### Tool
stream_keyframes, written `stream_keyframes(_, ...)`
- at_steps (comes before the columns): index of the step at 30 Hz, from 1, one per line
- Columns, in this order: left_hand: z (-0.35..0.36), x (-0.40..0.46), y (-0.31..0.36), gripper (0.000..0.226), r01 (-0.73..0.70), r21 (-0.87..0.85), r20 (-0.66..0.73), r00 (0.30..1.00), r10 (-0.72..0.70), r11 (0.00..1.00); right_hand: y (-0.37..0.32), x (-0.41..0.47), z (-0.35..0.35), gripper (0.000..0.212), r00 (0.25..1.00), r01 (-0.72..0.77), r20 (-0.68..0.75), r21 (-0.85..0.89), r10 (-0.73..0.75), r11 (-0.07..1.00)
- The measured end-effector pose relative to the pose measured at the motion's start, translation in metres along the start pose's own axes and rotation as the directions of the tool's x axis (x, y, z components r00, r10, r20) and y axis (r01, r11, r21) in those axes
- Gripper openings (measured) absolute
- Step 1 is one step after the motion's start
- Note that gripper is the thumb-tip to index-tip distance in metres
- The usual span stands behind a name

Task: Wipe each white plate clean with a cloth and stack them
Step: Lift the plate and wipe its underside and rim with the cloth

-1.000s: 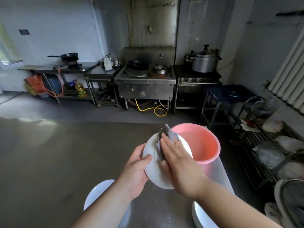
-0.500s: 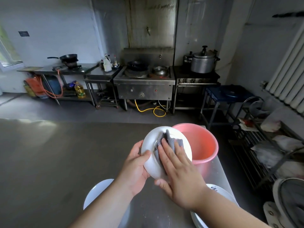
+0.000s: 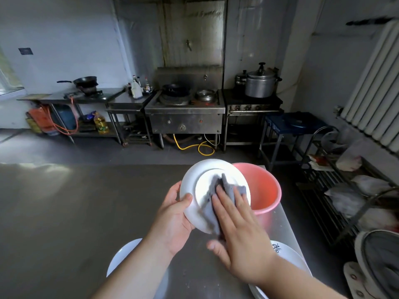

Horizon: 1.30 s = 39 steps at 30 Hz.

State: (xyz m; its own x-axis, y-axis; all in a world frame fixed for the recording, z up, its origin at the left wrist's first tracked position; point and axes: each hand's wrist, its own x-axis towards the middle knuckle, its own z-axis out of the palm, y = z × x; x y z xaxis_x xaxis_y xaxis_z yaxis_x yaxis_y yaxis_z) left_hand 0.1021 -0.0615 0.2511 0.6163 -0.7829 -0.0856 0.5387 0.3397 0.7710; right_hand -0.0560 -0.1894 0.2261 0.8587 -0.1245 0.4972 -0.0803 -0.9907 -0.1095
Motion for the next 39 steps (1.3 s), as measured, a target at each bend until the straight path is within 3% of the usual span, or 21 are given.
stream_keyframes(3,0.003,-0.001,0.000,0.056,0.001,0.022,-0.007,1.000,-0.001,1.000,-0.003,-0.013,0.004,0.090,1.000,0.014,-0.006,-0.025,-0.014,1.000)
stream_keyframes(9,0.011,-0.006,-0.006,0.055,0.015,0.017,0.008,1.000,-0.015,1.000,0.022,0.023,-0.022,0.087,0.990,-0.141,-0.014,-0.080,0.140,0.987)
stream_keyframes(15,0.014,-0.001,0.003,0.055,-0.022,0.002,-0.056,0.998,0.023,1.000,-0.006,-0.029,0.000,0.090,0.993,-0.082,-0.084,0.073,0.088,0.994)
stream_keyframes(21,0.008,-0.007,0.017,0.060,0.058,0.124,0.031,0.998,-0.062,0.991,0.038,0.021,-0.045,0.077,0.996,-0.072,-0.040,0.256,0.085,0.964)
stream_keyframes(26,0.012,-0.009,0.027,0.058,0.048,0.180,0.105,0.992,-0.067,0.983,0.058,0.062,-0.067,0.063,0.997,0.062,-0.048,0.170,-0.054,0.984)
stream_keyframes(32,0.014,-0.007,0.027,0.060,-0.057,0.075,0.042,0.998,0.054,0.996,0.019,0.007,-0.023,0.077,0.956,-0.173,-0.178,0.292,0.231,0.941)
stream_keyframes(39,0.020,-0.010,0.020,0.060,-0.046,0.091,0.060,0.997,0.041,0.995,0.047,0.053,-0.067,0.068,0.975,-0.118,-0.147,0.307,0.170,0.944)
